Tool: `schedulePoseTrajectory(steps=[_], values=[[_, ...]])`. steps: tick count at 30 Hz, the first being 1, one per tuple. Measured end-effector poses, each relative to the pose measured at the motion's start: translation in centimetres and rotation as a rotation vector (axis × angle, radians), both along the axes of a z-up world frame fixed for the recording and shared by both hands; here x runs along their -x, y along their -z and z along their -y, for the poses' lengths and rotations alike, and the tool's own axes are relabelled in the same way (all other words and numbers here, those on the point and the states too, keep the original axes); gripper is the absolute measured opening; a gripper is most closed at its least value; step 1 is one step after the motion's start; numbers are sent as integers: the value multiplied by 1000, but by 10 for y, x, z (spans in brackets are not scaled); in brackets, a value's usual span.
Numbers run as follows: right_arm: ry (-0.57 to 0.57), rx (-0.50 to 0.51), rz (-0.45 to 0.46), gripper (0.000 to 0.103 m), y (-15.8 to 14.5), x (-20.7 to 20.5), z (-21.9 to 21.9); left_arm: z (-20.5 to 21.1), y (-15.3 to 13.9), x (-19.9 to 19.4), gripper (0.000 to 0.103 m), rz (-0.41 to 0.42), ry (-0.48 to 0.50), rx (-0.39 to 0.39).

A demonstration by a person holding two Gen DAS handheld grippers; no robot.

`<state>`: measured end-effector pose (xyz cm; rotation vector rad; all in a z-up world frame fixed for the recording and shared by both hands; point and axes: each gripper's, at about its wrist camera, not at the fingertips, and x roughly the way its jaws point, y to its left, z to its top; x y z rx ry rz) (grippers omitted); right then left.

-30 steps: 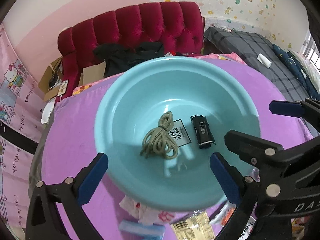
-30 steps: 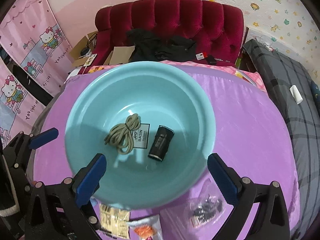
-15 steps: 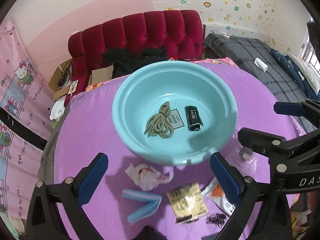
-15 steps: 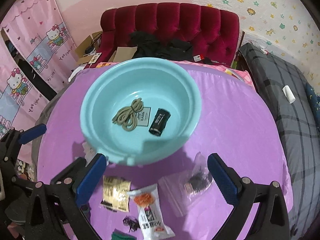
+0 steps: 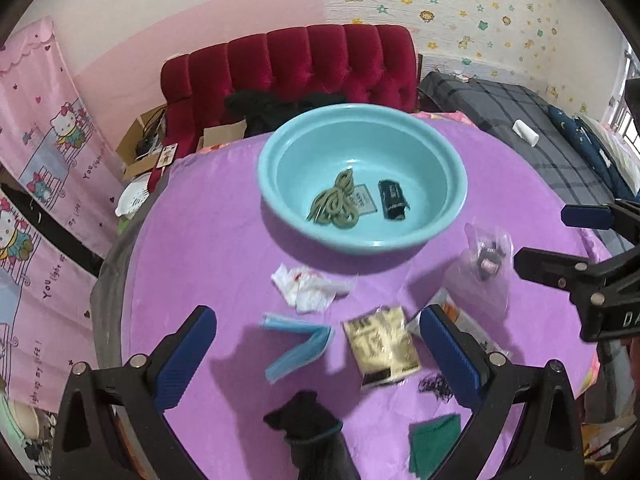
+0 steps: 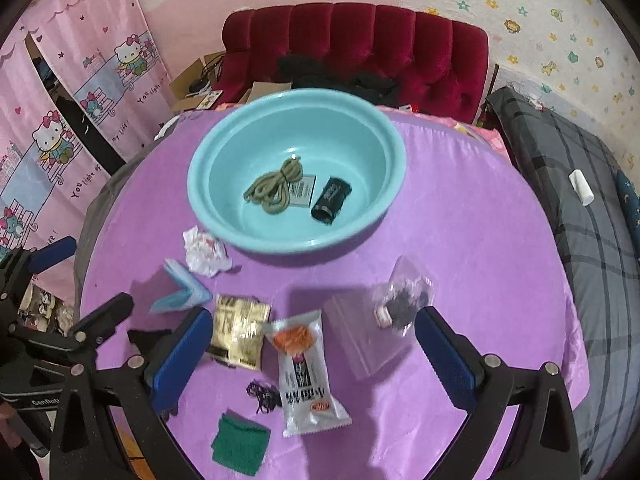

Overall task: Organize soft objects
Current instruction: 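Move both tools back toward the remaining items on the table, then grasp the black glove with the left gripper while the right gripper grasps the white snack packet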

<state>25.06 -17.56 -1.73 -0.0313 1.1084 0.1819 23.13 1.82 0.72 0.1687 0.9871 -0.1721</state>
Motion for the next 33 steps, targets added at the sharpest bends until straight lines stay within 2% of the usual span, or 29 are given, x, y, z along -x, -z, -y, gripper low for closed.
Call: schedulePoseTrajectory(steps=[19, 28, 33], values=[[-12, -21, -25, 103, 62, 49, 13, -33, 59, 75, 103, -28, -53, 26], [-14, -11, -62, 103, 100, 62, 13, -44, 104, 93, 103, -110, -97, 39], [-5, -13, -90, 103, 115, 61, 14, -46, 119, 94, 103, -140, -104, 42]])
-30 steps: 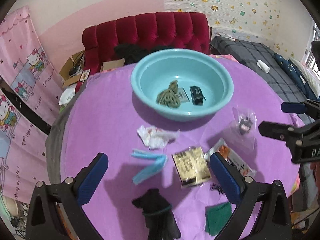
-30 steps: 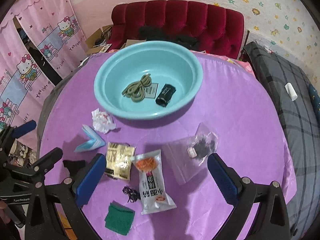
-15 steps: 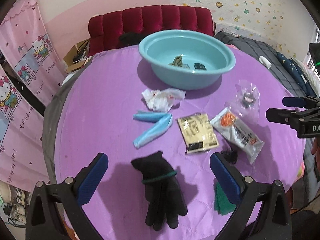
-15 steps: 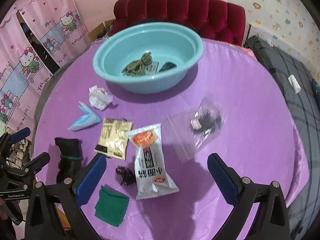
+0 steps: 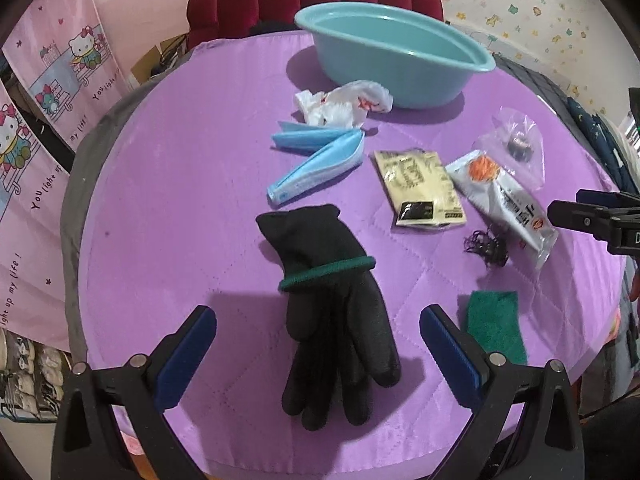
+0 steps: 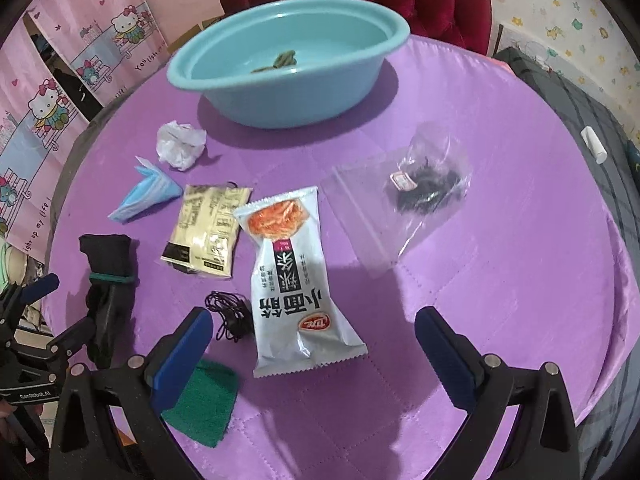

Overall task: Organize soft objects
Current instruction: 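Grasp the black glove with the left gripper while the right gripper grasps the white snack packet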

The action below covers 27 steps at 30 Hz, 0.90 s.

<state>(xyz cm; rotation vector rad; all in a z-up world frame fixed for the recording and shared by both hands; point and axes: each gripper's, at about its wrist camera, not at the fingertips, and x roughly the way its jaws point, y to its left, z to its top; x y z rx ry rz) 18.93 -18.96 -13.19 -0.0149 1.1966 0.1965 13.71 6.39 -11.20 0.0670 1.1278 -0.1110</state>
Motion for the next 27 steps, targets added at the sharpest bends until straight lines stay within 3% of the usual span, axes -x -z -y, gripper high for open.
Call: schedulePoseTrajectory(steps=[14, 18, 20, 21, 22, 23, 25, 27], values=[[-3, 0, -72, 102, 31, -22, -21, -8, 20, -14, 103, -32, -21, 16], [16, -9, -108, 82, 41, -31, -23, -10, 22, -15, 103, -33, -18, 15], [10, -3, -123, 77, 46, -36, -27, -11, 24, -16, 101, -42, -17, 20], [6, 4, -128, 67, 49, -38, -29, -11, 25, -16, 99, -47, -15, 24], [8, 9, -126, 61, 51, -39, -30, -11, 26, -17, 90, -53, -9, 32], [9, 7, -124, 56, 51, -40, -30, -11, 26, -17, 72, -56, -3, 40], [1, 2, -109, 36, 49, -40, -32, -9, 26, -15, 42, -56, 13, 54], [-5, 9, -96, 32, 46, -39, -33, -6, 24, -13, 34, -46, 28, 45]])
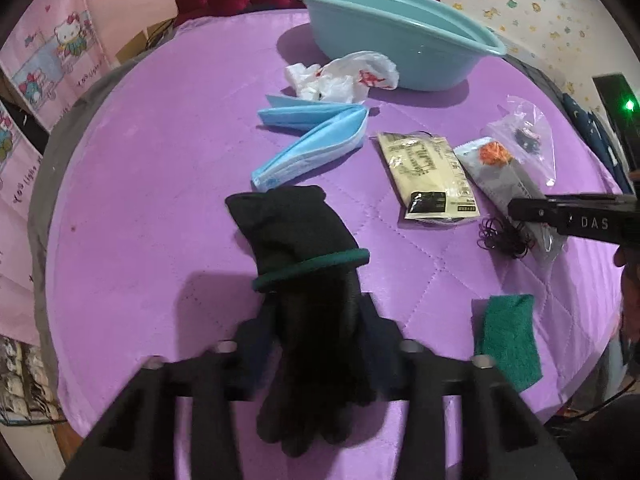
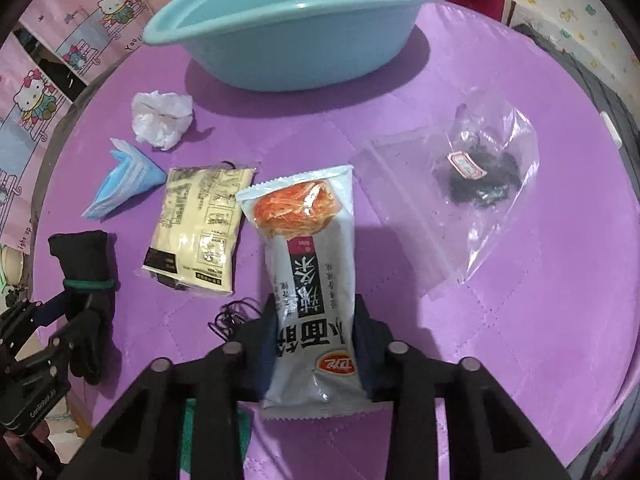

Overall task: Organize soft objects
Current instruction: 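Grasp the black glove with the left gripper while the right gripper grasps the white snack packet, then carry the glove and snack packet over the blue basin with both grippers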

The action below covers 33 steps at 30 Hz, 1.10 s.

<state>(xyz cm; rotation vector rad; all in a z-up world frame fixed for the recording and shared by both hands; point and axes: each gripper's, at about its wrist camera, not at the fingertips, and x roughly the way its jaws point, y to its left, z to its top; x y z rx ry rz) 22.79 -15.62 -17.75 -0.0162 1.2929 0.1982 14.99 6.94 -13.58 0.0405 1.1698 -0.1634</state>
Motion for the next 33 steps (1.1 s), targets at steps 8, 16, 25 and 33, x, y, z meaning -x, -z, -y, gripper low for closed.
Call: schedulePoseTrajectory(steps=[8, 16, 25, 33], values=[[-9, -16, 8, 28, -9, 9, 0, -1, -11, 6, 27, 13, 7, 38], [-4, -32, 39, 28, -36, 21, 10, 8, -27, 13, 27, 39, 29, 51], [0, -46, 74, 28, -65, 30, 20, 17, -53, 12, 27, 73, 61, 74], [7, -41, 84, 28, -87, 28, 23, 30, -81, 4, 27, 110, 101, 89]])
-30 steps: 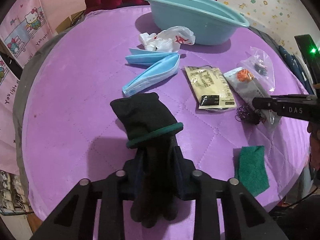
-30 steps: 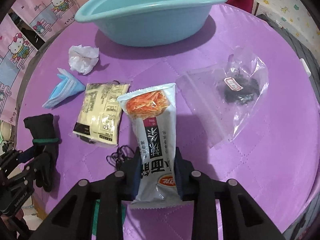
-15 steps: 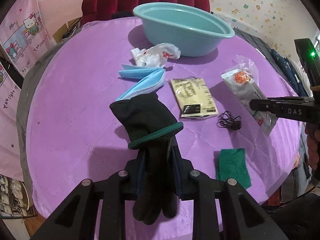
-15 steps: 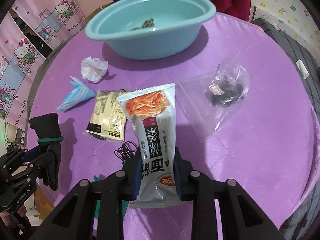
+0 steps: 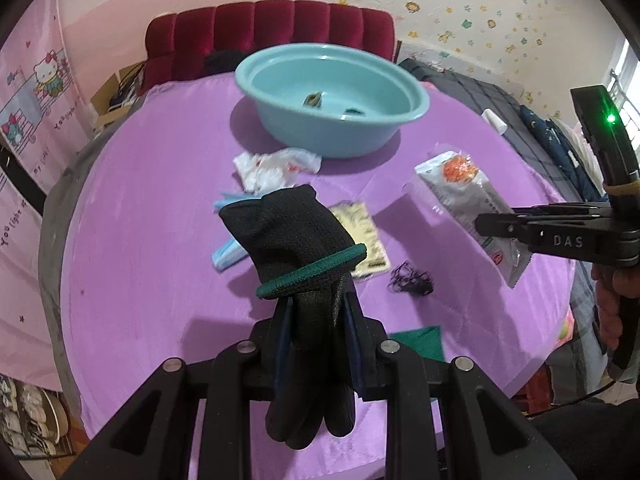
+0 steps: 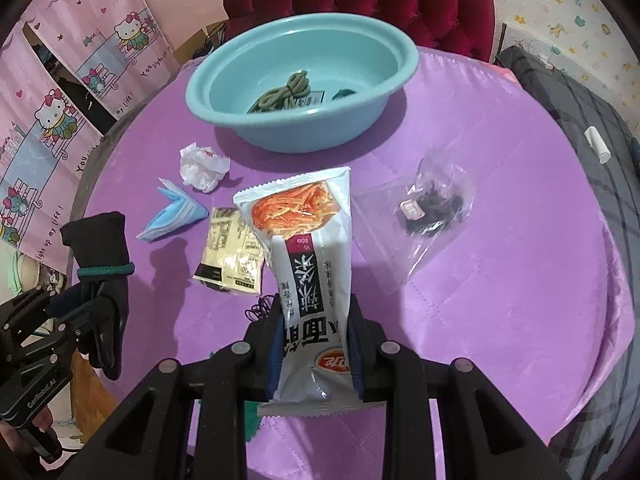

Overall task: Organize soft objects
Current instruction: 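Carry the glove and snack packet over the blue basin with both grippers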

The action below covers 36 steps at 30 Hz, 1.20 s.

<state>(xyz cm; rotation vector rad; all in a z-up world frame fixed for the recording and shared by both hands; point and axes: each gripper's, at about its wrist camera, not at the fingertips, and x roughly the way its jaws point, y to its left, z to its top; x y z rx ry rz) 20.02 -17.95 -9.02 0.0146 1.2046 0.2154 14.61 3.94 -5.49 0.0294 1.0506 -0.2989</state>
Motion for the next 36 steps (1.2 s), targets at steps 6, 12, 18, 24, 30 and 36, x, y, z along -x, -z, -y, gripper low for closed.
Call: schedulePoseTrajectory(steps=[6, 12, 18, 24, 30, 36], values=[[3, 0, 27, 29, -25, -8, 3, 15, -23, -10, 27, 30, 40, 1], [9, -3, 48, 29, -43, -21, 3, 28, -42, -28, 27, 60, 83, 2], [14, -5, 78, 29, -61, -38, 2, 39, -55, -51, 27, 83, 117, 0], [17, -17, 95, 29, -70, -62, -2, 49, -63, -79, 27, 103, 145, -13], [16, -26, 95, 29, -72, -88, -10, 54, -61, -106, 27, 96, 162, -16], [29, -35, 90, 29, -68, -116, -13, 54, -56, -134, 27, 83, 168, -10]])
